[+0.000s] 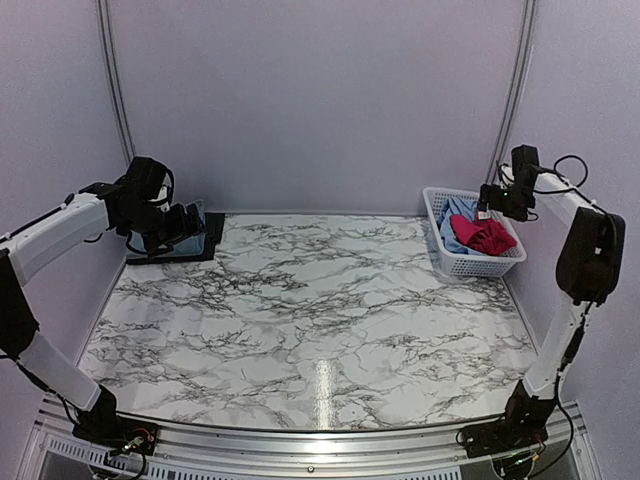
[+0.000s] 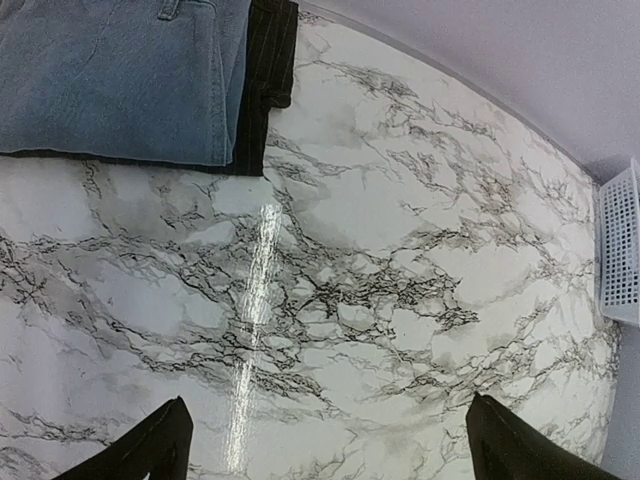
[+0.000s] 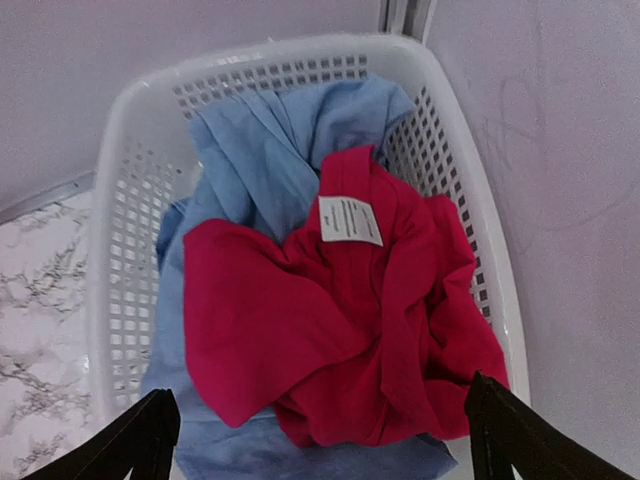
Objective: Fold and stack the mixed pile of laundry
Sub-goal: Pick up the crumpled T-shirt from the bin.
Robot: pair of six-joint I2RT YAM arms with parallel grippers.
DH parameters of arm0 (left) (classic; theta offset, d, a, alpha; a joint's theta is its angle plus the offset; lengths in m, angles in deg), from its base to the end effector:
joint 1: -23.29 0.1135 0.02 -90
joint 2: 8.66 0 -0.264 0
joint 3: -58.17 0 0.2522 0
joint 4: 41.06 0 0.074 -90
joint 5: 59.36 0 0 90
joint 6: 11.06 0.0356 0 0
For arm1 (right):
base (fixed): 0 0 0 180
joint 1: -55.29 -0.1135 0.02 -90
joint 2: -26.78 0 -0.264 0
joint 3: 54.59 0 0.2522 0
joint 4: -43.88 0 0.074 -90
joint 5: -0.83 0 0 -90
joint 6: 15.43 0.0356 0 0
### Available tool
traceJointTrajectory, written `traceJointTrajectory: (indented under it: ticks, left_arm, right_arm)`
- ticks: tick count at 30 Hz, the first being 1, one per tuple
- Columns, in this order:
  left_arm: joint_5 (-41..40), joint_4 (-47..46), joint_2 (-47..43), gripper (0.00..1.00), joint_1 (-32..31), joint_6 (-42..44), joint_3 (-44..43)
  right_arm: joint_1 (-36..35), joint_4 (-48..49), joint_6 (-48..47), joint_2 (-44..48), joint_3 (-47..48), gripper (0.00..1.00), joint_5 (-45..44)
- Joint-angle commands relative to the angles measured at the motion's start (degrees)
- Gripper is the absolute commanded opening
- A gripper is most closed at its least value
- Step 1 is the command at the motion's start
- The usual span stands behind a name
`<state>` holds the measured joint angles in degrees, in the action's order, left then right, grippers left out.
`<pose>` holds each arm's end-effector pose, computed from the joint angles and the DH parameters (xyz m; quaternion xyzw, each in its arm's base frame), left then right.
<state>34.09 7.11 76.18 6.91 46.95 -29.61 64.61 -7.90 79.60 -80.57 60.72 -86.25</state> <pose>0.3115 -0.0938 0.3116 -0.1142 0.9172 -0.1813 0.3358 0.4222 -0.0675 0.3246 0.1049 0.9136 0.0087 0.3927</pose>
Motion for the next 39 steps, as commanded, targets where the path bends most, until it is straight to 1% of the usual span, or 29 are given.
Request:
traceJointTrajectory:
  ticks: [1,6,9,10,11,12,13,16,17,24,29,34,36,39]
  left_arm:
    - [-1.31,-0.53,1.09,0.99,0.85,-0.51,-2.28]
    - [-1.55,-0.57,1.64,0.99,1.78,-1.58,-2.34]
    - [-0.95,-0.58,2.32,0.99,1.81,-1.52,-2.49]
    - [-0.76,-0.58,2.30,0.99,1.81,-1.58,-2.37]
    - [-0.58,-0.69,2.28,0.99,1.79,-1.63,-2.34]
    - [-0.55,-0.73,2.08,0.99,1.80,-1.73,-2.21]
    - [-0.54,-0.82,1.71,0.99,1.79,-1.76,-1.85]
    - [-0.61,-0.93,0.75,0.99,1.83,-1.44,-1.19]
    - [-0.62,-0.99,0.45,0.99,1.88,-1.30,-0.97]
    - [-0.26,-1.02,-1.28,0.99,2.05,-0.13,-0.47]
    - [1.13,-1.01,-2.30,0.99,2.38,0.08,-0.93]
    - [2.13,-0.95,-3.73,0.99,2.58,0.09,-0.12]
    - [2.42,-1.06,-4.26,0.99,2.58,-0.07,0.25]
    - [2.54,-1.04,-5.05,0.99,2.66,-0.30,0.75]
  right_arm:
    - [1.88,-4.35,-2.26,-7.50,2.94,0.94,-6.34]
    - [3.60,-3.52,-2.01,-12.53,2.94,0.89,-7.98]
    - [3.95,-3.32,-1.98,-14.78,3.10,0.78,-7.33]
    - [3.95,-3.30,-1.89,-14.97,3.24,0.72,-6.80]
    - [3.95,-3.29,-1.75,-14.88,3.40,0.66,-6.06]
    - [3.95,-3.23,-1.66,-14.53,3.53,0.57,-5.44]
    - [3.95,-3.03,-1.57,-14.05,3.75,0.46,-4.72]
    - [3.95,-4.18,-1.57,-11.94,6.02,0.06,-3.54]
    - [3.95,-4.89,-1.60,-11.14,7.41,0.00,-1.57]
    - [3.95,-7.21,-1.78,-2.66,12.66,0.00,5.14]
    - [3.18,-8.27,-0.76,3.20,14.77,0.00,11.91]
    - [-1.37,-13.02,-0.86,5.51,22.80,0.00,15.13]
    - [-3.56,-13.11,0.24,7.01,24.22,0.00,16.42]
    - [-6.27,-12.05,3.22,9.13,25.97,0.00,20.69]
